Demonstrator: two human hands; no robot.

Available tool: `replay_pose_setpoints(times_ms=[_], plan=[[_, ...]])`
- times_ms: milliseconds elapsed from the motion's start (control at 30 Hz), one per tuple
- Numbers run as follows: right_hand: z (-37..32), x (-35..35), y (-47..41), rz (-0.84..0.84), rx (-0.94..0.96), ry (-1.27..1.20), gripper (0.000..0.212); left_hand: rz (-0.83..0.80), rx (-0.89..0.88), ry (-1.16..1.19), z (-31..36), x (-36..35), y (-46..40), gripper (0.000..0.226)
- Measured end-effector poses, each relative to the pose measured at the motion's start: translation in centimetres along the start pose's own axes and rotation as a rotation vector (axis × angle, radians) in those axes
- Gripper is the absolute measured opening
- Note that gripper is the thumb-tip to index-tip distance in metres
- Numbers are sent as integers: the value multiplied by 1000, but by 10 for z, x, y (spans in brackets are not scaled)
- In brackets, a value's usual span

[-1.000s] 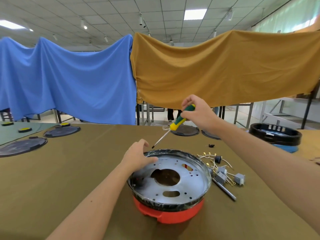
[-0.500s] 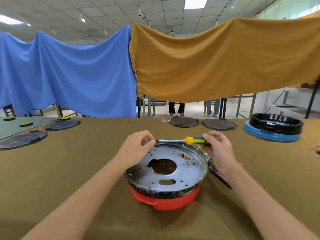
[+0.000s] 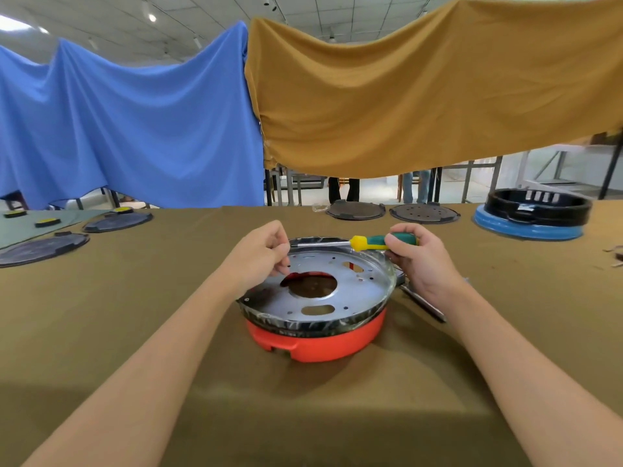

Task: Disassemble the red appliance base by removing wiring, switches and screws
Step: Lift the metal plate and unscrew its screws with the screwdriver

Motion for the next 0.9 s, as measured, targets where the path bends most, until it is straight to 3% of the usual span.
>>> replay_pose_setpoints(times_ms=[100,200,433,633,767,900], plan=[[-1,0,3,45,13,3,10,45,6,-38,-1,1,0,15],[-2,10,3,175,11,-12,22,112,16,19,-5,5,1,14],[-1,6,6,174,-188,-439,17,93,-3,103,0,5,4,9],[-16,1,15,-113,-205,-704,38,34,-80,32,26,0,-1,6],[-26,-3,18,-308,-170,-687,40,-50,42,319,45,-17,-1,7],[-29,-12,23,-354,-57,-365,8,-188,219,609,59,-40,4,14]])
Point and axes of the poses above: each hand's wrist, its own y-axis away from the middle knuckle, its own x-axis out of the back of the hand, z = x × y, the point moved 3 cm from there along -y, towards the middle knuckle, and after that the axes turned 2 degrees about x, right-handed, at the moved point
